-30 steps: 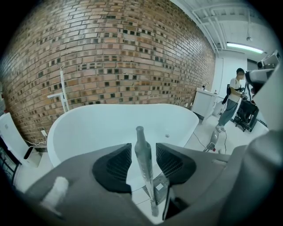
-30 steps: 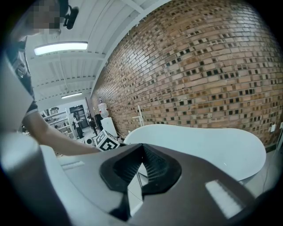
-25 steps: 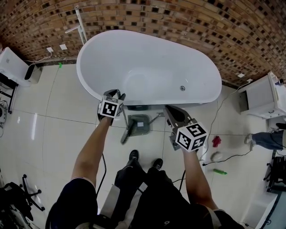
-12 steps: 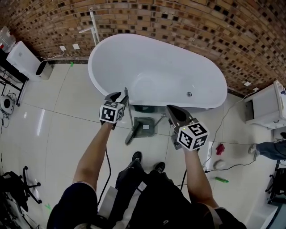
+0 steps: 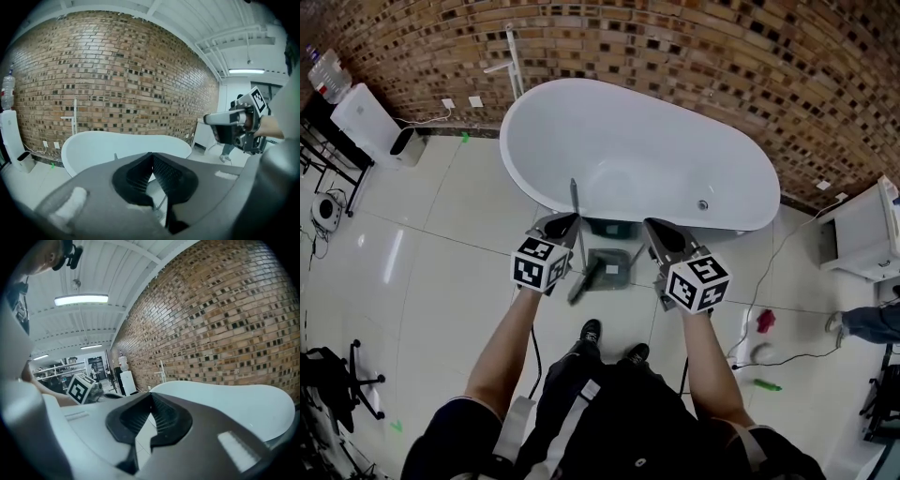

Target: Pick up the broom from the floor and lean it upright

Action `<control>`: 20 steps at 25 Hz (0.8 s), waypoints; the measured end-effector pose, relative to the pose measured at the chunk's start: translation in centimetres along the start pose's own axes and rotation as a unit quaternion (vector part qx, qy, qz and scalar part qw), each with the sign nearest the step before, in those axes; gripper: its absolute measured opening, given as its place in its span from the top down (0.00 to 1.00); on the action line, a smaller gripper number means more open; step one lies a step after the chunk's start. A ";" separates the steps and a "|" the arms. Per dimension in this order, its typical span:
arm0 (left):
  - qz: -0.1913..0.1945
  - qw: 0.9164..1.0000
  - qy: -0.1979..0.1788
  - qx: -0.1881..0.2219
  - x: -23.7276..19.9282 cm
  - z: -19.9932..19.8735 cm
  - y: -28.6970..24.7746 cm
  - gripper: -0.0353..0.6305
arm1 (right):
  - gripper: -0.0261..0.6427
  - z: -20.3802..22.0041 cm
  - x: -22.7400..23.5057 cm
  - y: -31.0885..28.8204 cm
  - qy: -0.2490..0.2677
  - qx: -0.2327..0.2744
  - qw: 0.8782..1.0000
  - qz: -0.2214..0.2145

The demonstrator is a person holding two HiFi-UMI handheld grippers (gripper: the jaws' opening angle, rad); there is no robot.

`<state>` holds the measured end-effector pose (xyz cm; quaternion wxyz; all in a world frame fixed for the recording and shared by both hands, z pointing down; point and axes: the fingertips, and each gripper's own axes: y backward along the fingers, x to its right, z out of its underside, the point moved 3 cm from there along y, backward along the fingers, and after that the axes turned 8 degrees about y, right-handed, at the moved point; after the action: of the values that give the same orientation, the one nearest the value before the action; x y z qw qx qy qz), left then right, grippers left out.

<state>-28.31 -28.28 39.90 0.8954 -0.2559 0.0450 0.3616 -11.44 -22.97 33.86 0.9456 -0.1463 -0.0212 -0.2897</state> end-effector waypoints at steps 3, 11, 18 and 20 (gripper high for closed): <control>0.018 1.000 0.006 0.021 2.7 -0.9 1.9 0.94 | 0.96 -0.4 -0.7 0.9 0.012 0.013 1.000 0.003; 0.036 0.998 -0.004 0.047 7.3 -3.2 5.6 0.94 | 0.96 -2.0 -3.7 1.9 0.045 0.037 0.998 -0.026; 0.028 0.997 0.005 0.068 9.1 -4.0 7.7 0.94 | 0.96 -3.0 -4.9 3.1 0.056 0.052 0.996 -0.039; 0.028 0.997 0.004 0.069 9.4 -4.1 8.0 0.94 | 0.96 -3.5 -4.9 3.2 0.061 0.057 0.996 -0.039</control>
<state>-26.32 -19.61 30.47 0.9004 -0.1937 0.0802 0.3812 -13.91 -18.75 29.05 0.9399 -0.0734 0.0144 -0.3332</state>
